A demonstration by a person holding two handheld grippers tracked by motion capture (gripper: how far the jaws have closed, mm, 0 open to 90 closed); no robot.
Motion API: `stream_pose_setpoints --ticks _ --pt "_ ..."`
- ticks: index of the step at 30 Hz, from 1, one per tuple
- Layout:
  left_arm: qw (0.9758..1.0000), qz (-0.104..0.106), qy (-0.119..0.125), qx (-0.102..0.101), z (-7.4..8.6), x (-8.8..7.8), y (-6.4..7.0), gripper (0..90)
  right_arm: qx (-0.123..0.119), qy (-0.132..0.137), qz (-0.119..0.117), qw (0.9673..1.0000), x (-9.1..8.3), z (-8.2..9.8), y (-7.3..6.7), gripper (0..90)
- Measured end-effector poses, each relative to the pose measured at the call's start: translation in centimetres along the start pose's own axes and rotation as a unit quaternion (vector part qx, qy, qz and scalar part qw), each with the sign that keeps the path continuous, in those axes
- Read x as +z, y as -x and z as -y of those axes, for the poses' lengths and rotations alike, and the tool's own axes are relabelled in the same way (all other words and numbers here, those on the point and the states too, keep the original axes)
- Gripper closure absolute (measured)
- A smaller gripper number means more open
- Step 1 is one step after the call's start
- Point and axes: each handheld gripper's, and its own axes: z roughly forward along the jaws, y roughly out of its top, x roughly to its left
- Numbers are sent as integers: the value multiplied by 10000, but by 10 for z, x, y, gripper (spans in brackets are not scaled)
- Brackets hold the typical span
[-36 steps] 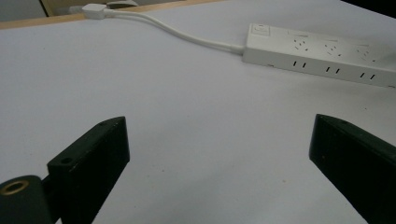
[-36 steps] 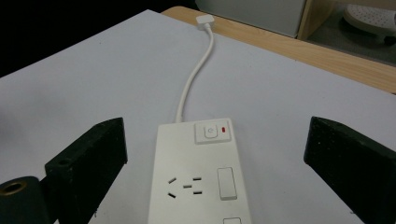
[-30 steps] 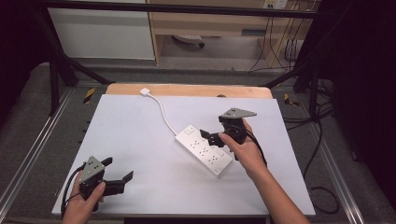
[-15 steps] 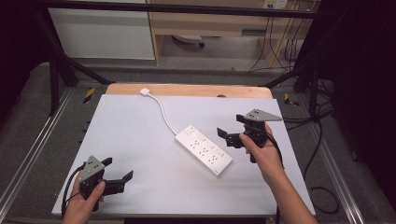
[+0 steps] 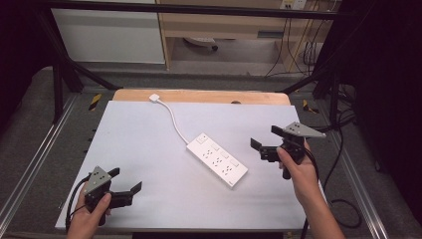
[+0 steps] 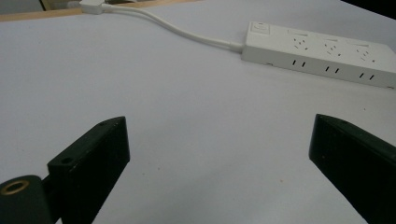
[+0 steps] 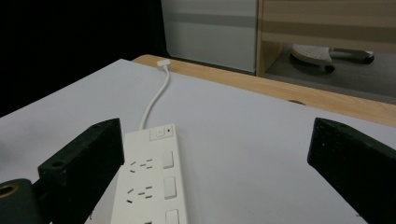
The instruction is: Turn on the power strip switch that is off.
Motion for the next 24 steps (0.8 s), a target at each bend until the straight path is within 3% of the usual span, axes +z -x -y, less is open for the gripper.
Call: stream_pose_setpoints --ticks 24 --pt "10000 -4 38 -57 0 0 -1 54 -61 194 500 9985 -44 41 24 46"
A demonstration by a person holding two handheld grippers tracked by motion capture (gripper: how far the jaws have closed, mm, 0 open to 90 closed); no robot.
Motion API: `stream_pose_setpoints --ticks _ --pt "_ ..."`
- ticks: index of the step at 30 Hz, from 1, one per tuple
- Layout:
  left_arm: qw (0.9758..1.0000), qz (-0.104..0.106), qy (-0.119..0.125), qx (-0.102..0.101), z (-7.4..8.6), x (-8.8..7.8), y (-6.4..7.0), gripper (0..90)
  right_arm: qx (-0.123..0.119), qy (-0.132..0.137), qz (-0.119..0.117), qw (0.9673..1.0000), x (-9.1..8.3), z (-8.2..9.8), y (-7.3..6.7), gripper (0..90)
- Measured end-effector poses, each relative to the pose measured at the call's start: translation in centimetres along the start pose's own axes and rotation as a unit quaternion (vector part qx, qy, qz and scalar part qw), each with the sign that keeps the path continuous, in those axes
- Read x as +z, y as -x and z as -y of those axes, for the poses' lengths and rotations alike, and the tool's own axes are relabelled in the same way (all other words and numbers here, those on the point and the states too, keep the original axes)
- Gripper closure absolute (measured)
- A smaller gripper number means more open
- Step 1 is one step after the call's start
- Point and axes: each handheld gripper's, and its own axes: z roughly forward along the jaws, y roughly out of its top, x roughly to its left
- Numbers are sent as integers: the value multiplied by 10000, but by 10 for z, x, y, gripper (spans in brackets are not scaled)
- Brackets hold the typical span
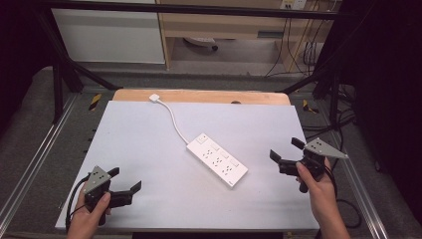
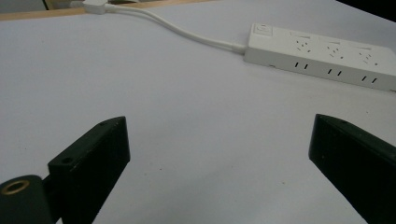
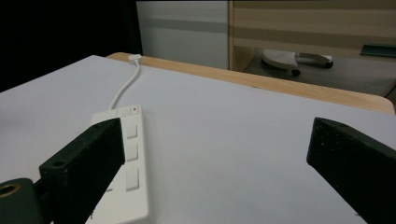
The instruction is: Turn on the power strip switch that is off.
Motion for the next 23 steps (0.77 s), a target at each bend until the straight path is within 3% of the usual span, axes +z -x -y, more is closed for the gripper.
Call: stream_pose_setpoints --ticks 10,14,17,23 --pt "10000 -1 5 2 0 0 0 54 28 21 219 9998 -14 21 14 51" --pt "10000 -2 8 -10 0 0 0 55 163 -62 289 9994 -12 38 20 51" --pt "10000 7 -1 1 0 0 0 55 205 -231 329 9990 -4 54 20 57" --pt "10000 23 -9 27 0 0 1 55 55 -886 84 9960 21 71 7 52"
